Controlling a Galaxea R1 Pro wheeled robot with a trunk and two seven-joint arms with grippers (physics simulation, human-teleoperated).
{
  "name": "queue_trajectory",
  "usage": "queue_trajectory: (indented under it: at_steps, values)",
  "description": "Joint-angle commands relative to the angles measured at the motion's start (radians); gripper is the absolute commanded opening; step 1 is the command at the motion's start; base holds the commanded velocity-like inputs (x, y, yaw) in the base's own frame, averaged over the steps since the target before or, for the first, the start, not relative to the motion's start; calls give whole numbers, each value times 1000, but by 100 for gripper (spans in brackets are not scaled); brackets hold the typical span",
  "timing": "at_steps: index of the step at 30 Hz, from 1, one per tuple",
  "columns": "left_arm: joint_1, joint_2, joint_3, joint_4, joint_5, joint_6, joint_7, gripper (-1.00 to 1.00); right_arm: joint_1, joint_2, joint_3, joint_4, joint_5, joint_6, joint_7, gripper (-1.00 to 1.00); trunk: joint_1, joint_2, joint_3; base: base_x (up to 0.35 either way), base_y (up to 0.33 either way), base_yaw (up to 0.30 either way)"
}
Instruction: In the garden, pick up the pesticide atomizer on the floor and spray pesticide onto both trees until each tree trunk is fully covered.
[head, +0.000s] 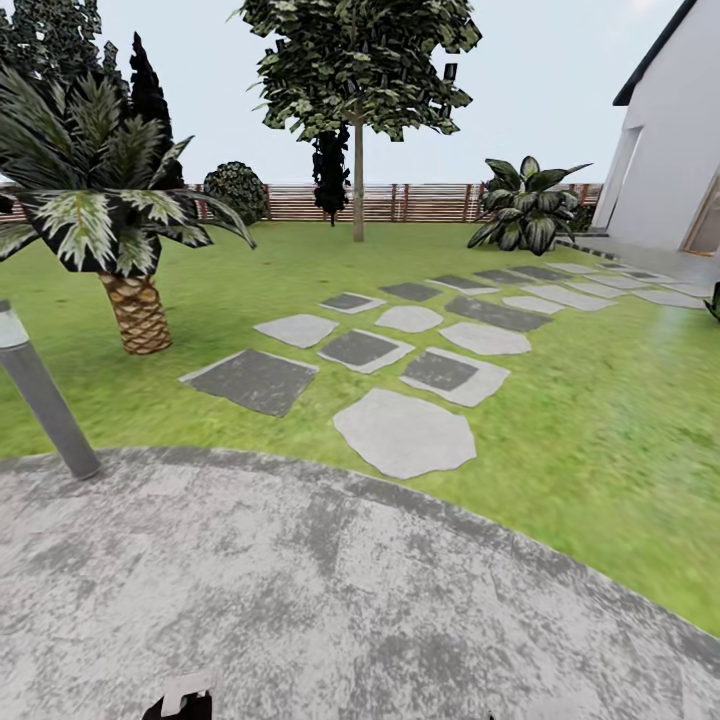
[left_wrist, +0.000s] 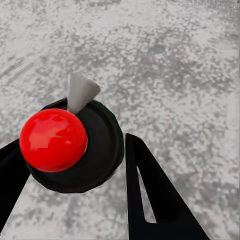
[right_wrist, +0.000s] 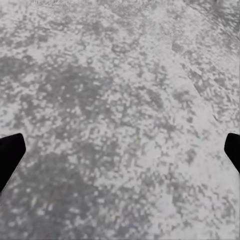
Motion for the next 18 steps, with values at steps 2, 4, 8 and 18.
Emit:
queue_trajectory:
  at_steps: [2,4,8,18]
  values:
    - [-1,0,-1,1,8,-4,-1,-100,-1,0,-6,0,11,-4,0,100,0,0,-1,339,0,0]
    - [0,0,-1,1,7,-3,-1,-100,-1,0,-6,1,11,-4,0,100,0,0,-1,339,0,0]
    - [0,0,-1,1,7,-4,-1,-100,-1,1,-6,0,11,-4,0,100,0,0,-1,339,0,0]
    - [0,0,-1,1,7,-2,-1,-100,-1,0,-5,0,11,-5,0,100,0,0,-1,339,0,0]
